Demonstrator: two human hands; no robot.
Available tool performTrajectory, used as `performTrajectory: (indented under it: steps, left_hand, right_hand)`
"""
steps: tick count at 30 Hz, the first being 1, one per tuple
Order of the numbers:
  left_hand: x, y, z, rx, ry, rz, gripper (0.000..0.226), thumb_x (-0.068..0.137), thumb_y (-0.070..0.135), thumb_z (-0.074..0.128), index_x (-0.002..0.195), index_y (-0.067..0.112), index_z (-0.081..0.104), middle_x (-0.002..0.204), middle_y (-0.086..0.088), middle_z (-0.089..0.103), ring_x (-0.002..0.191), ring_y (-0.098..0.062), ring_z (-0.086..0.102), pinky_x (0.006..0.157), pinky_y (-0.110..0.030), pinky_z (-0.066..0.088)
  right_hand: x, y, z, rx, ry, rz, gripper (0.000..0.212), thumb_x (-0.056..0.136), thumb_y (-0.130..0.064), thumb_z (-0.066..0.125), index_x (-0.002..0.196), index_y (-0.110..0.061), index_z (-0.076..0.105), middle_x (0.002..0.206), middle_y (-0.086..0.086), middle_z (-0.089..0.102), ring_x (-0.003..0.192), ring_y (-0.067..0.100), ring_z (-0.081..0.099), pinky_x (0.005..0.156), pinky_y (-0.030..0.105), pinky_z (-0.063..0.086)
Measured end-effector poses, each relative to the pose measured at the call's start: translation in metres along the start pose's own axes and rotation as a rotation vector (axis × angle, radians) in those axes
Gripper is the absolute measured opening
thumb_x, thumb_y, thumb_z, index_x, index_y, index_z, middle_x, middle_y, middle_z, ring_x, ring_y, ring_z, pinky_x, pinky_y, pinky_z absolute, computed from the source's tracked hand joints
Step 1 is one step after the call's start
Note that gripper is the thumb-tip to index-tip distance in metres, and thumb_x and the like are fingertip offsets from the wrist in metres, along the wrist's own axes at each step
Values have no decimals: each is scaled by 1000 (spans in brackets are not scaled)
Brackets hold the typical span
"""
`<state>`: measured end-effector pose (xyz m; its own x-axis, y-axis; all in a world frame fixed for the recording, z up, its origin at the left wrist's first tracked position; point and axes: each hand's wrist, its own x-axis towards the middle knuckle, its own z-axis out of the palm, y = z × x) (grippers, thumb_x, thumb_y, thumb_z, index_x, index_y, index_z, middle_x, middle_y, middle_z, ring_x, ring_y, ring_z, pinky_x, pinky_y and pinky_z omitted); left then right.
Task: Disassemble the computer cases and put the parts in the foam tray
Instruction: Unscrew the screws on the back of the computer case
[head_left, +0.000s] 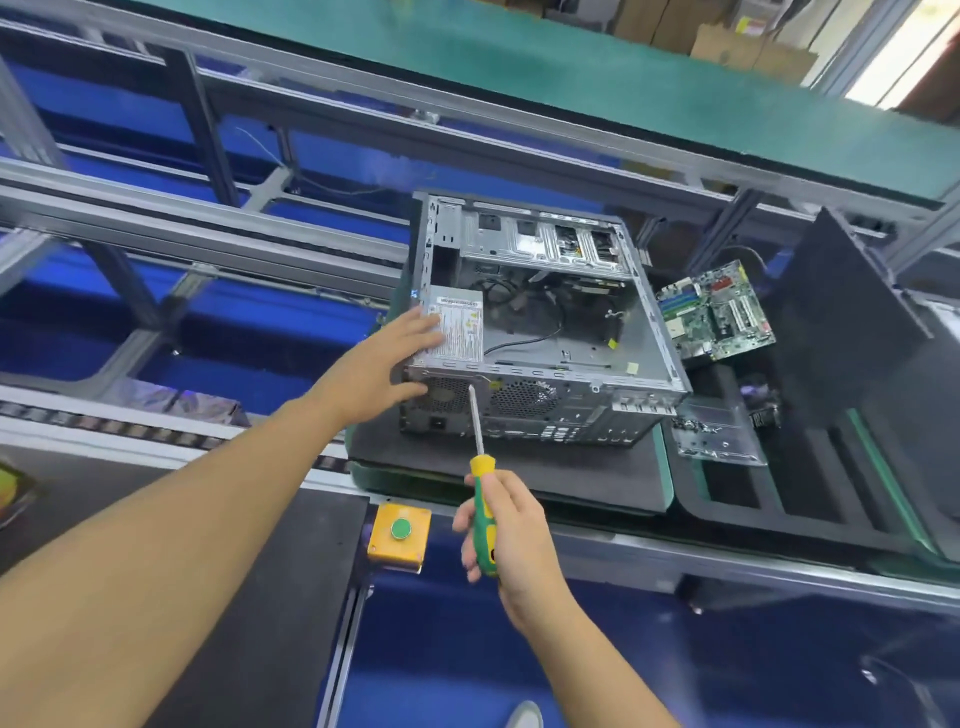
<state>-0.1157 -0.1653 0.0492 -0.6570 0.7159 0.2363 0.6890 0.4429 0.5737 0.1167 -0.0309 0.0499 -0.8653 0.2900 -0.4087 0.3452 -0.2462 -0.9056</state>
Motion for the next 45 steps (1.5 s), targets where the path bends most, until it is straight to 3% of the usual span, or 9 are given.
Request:
performTrajectory:
  steps: [3, 7, 13, 32, 39, 45]
  left_hand:
    - [-1, -4, 3, -13, 38, 41, 70, 84, 17, 78, 146, 27, 48, 157, 20, 27, 148, 8, 7, 116, -14, 12]
    - [-2, -3, 6, -4, 43, 54, 65, 87, 16, 75, 145, 26, 48, 158, 15, 27, 148, 5, 5, 117, -21, 15]
    - [-4, -1, 9, -30, 77, 38, 59, 89, 20, 74, 143, 29, 51, 158, 17, 30, 149, 5, 7, 115, -20, 20]
    - [-4, 3, 14, -47, 107, -23, 57, 89, 20, 72, 141, 28, 53, 158, 17, 32, 150, 2, 8, 110, -29, 34]
    - [-5, 4, 12, -34, 93, -26, 58, 88, 22, 74, 141, 31, 52, 157, 20, 31, 149, 4, 8, 108, -32, 40]
    - [-5, 4, 10, -23, 106, -4, 57, 88, 22, 73, 140, 33, 52, 156, 24, 30, 149, 4, 9, 100, -30, 45]
  right_hand:
    - [-2, -3, 11, -72, -14, 2, 21, 106, -33, 42, 111, -22, 59, 71, 4, 64, 43, 18, 48, 40, 24, 38]
    - [-1, -6, 20, -69, -4, 13, 19, 106, -33, 43, 111, -27, 60, 70, 3, 63, 42, 18, 46, 40, 23, 36]
    - [9, -7, 36, -65, 0, 36, 20, 104, -34, 43, 105, -37, 63, 70, 2, 63, 43, 16, 44, 40, 21, 35]
    - [21, -12, 46, 46, -52, 139, 21, 105, -30, 41, 115, -24, 59, 69, 3, 60, 43, 15, 44, 39, 21, 34]
    - [23, -11, 36, 238, -74, 217, 29, 104, -35, 45, 121, -17, 60, 73, 6, 59, 45, 14, 41, 40, 22, 30]
    - [22, -10, 38, 746, -210, 368, 27, 96, -28, 54, 112, -10, 67, 65, 3, 44, 38, 10, 33, 30, 19, 27]
